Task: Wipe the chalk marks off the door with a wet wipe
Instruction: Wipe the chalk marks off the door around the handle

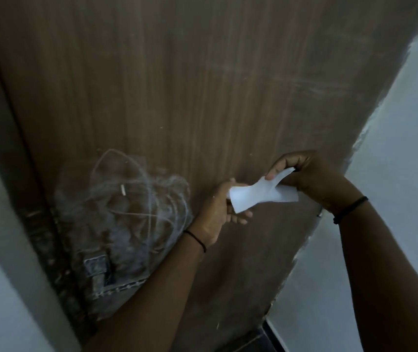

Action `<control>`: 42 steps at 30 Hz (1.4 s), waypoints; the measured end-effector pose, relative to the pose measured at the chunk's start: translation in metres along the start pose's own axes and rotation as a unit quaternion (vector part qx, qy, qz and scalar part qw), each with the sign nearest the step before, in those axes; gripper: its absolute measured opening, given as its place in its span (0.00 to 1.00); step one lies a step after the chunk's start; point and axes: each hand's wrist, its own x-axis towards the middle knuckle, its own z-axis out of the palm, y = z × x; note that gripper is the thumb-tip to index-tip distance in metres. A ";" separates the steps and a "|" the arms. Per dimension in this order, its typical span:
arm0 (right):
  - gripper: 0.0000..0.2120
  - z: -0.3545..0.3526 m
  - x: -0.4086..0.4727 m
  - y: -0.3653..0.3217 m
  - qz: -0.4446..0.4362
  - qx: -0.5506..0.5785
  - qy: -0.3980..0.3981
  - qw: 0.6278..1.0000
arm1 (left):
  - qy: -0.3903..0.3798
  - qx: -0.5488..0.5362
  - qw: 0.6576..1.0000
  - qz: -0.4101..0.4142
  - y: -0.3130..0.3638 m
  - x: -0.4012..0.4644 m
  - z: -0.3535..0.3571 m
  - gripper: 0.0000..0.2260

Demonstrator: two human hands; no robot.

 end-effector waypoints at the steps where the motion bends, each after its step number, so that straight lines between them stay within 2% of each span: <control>1: 0.21 0.006 0.003 0.000 -0.012 0.001 -0.009 1.000 | 0.004 0.015 1.000 0.006 -0.001 -0.006 -0.006 0.18; 4: 0.18 0.024 0.008 0.010 -0.002 0.042 -0.052 0.998 | 0.036 0.069 0.996 0.041 -0.009 -0.024 -0.025 0.11; 6: 0.14 0.033 0.008 0.022 0.045 0.088 -0.084 0.992 | 0.079 0.097 0.990 0.063 -0.015 -0.035 -0.035 0.05; 8: 0.13 0.042 0.004 0.038 0.090 0.123 -0.150 0.977 | 0.122 0.130 0.981 0.074 -0.020 -0.045 -0.044 0.04; 10: 0.13 0.054 -0.003 0.055 0.135 0.220 -0.221 0.940 | 0.160 0.165 0.970 0.083 -0.023 -0.056 -0.052 0.06; 12: 0.15 0.071 -0.011 0.067 0.165 0.324 -0.242 0.900 | 0.197 0.209 0.953 0.098 -0.027 -0.068 -0.061 0.08; 13: 0.15 0.082 -0.014 0.073 0.165 0.341 -0.230 0.896 | 0.214 0.232 0.943 0.106 -0.030 -0.073 -0.065 0.09; 17: 0.09 0.132 -0.013 0.089 0.142 0.298 -0.128 0.935 | 0.263 0.269 0.915 0.147 -0.044 -0.090 -0.080 0.07; 21: 0.11 0.171 -0.007 0.097 0.112 0.260 -0.134 0.950 | 0.299 0.294 0.887 0.193 -0.058 -0.104 -0.093 0.08; 26: 0.02 0.202 -0.006 0.091 0.023 0.253 -0.056 0.965 | 0.335 0.308 0.857 0.241 -0.069 -0.114 -0.111 0.05; 31: 0.04 0.236 -0.013 0.083 -0.058 0.259 0.014 0.964 | 0.386 0.333 0.802 0.311 -0.077 -0.114 -0.130 0.03; 37: 0.09 0.287 -0.038 0.074 -0.104 0.316 0.124 0.935 | 0.400 0.369 0.758 0.360 -0.095 -0.139 -0.138 0.03; 42: 0.06 0.321 -0.078 0.056 -0.113 0.309 0.171 0.929 | 0.431 0.397 0.714 0.383 -0.114 -0.184 -0.139 0.02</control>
